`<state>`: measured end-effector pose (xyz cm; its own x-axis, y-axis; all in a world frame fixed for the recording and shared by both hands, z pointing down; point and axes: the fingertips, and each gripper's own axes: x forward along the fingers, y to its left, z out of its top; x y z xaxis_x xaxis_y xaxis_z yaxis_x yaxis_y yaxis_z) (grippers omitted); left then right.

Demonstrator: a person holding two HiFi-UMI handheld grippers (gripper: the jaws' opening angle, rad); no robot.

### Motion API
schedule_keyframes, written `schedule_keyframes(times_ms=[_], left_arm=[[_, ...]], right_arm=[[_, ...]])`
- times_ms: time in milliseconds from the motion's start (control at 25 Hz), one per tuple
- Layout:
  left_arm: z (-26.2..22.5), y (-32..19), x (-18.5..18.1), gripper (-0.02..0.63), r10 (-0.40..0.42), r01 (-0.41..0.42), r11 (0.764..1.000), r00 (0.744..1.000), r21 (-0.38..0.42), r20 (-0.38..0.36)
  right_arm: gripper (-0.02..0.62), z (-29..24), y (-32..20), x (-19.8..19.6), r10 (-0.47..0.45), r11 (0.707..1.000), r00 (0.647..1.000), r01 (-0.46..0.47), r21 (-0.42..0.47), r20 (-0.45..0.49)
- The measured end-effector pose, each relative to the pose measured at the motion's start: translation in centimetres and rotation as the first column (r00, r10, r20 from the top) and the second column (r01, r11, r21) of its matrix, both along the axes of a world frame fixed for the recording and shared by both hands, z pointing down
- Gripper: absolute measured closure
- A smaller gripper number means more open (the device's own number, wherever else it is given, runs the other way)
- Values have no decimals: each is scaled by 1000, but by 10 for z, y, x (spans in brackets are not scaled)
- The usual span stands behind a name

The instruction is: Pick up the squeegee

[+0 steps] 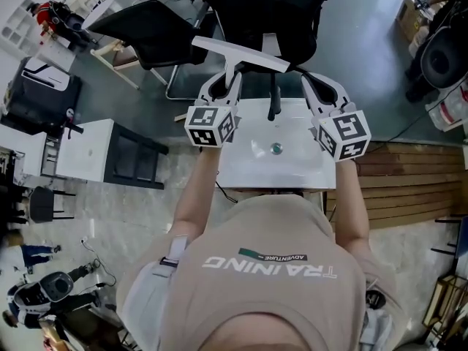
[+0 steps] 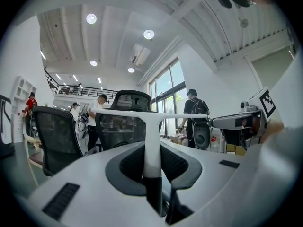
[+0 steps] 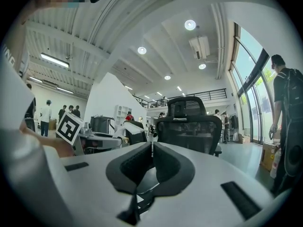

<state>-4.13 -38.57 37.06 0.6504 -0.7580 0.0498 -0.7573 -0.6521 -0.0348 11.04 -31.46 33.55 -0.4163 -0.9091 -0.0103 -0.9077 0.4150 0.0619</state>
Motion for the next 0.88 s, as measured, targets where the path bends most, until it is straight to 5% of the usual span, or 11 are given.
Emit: schedule_keyframes(times_ms=[880], left_arm=[[3,-4,0,525,-18,18,1000,1000,-5,-15]], right_arm=[[560,5,-2,1,-26,1000,1000,26,0,-16]])
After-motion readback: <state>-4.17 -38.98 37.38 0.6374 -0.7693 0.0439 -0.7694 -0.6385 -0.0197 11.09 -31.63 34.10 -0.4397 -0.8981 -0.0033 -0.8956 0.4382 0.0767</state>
